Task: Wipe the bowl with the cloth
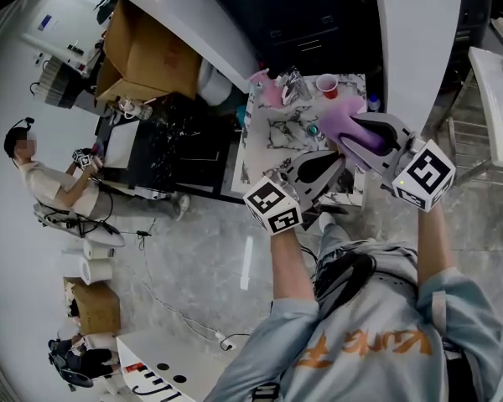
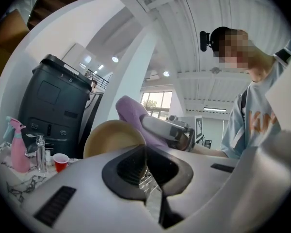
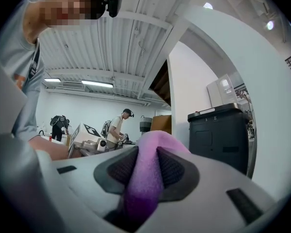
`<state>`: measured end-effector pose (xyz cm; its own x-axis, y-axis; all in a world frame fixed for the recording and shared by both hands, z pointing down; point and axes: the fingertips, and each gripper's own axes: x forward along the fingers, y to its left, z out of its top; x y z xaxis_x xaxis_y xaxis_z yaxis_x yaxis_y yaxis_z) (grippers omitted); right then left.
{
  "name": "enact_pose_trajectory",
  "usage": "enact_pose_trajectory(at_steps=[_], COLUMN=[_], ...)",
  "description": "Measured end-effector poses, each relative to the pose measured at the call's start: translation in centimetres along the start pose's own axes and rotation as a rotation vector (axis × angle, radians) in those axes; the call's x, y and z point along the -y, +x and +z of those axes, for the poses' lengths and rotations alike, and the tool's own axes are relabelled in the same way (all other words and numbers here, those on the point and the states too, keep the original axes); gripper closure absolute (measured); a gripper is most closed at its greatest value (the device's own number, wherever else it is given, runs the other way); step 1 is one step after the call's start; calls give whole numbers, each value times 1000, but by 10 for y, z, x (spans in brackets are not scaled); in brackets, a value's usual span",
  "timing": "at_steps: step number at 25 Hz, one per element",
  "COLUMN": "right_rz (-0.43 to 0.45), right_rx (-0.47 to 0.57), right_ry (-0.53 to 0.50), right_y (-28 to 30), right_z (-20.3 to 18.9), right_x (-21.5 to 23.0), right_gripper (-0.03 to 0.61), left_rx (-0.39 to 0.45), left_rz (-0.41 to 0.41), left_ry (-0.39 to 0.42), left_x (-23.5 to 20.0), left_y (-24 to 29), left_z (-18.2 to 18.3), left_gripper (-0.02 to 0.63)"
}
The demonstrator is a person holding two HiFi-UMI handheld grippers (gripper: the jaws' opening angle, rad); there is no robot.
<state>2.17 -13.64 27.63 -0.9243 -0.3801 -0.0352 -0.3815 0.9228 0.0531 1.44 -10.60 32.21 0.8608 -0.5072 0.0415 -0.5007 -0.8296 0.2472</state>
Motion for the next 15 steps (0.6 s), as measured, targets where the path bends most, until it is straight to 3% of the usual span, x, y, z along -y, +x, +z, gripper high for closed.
enact_pose_trajectory(at_steps=[9, 15], right_rz=[-11, -13], right_rx=[34, 46], right_ry=[55, 87], right_y=[10, 10], right_z=[-3, -4], right_x=[1, 4], right_gripper=[453, 453], left_rx=[-51, -68], left_rz=[-90, -197], left_ry=[21, 29], left_x=[23, 44], left_y=[-15, -20], left_z=[-15, -18], left_gripper=[584, 584])
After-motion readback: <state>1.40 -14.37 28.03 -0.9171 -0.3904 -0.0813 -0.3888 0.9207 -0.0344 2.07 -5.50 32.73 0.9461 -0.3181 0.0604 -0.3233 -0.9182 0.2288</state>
